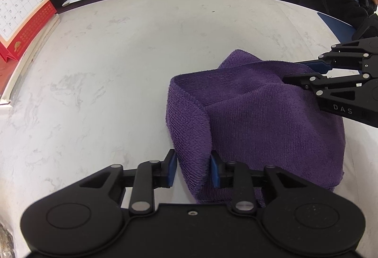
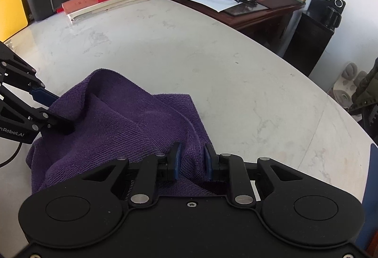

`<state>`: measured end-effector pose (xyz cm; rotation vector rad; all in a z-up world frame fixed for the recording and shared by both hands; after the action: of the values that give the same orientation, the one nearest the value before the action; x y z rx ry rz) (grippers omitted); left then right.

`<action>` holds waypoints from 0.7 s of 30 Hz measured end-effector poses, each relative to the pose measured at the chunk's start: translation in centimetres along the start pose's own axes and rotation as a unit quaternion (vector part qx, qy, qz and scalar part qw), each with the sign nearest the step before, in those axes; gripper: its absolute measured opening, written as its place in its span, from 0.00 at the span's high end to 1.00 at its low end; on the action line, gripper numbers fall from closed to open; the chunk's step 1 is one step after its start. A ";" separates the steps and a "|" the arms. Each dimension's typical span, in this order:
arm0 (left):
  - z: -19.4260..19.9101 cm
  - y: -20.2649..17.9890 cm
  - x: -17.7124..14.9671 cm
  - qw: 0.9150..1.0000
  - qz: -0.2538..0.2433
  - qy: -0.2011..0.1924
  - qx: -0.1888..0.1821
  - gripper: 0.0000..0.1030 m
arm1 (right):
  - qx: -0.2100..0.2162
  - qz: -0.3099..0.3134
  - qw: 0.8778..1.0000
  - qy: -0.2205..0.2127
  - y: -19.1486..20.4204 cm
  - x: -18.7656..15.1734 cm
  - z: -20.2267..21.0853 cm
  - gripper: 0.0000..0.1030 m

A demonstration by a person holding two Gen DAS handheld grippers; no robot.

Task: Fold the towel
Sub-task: 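Grasp the towel edge with the left gripper while the right gripper grasps another edge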

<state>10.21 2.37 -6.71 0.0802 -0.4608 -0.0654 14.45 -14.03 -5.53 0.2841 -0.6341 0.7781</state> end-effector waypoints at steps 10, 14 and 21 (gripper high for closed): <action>1.8 -0.7 -0.6 1.000 0.025 0.010 -0.004 0.57 | 0.001 -0.006 1.000 -0.010 0.2 0.0 0.5 0.81; 1.5 -1.1 -0.8 0.999 0.026 0.020 -0.010 0.50 | 0.003 -0.012 1.000 -0.013 0.2 -0.2 0.6 0.81; 0.5 -1.9 -1.3 0.999 0.020 0.028 -0.011 0.58 | 0.007 -0.030 0.999 -0.017 -0.2 -0.7 0.8 0.81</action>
<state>8.78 0.59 -7.00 0.0510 -0.4060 -0.0289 13.85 -14.89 -5.29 0.3278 -0.6493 0.7213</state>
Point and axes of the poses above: each gripper's, at about its wrist camera, not at the fingertips, and z roughly against the way its jaws point, y to its left, x to its top, the point moved 2 cm from there along -z, roughly the way its jaws point, and after that the axes turned 6 degrees about x, right-handed, at the moved point
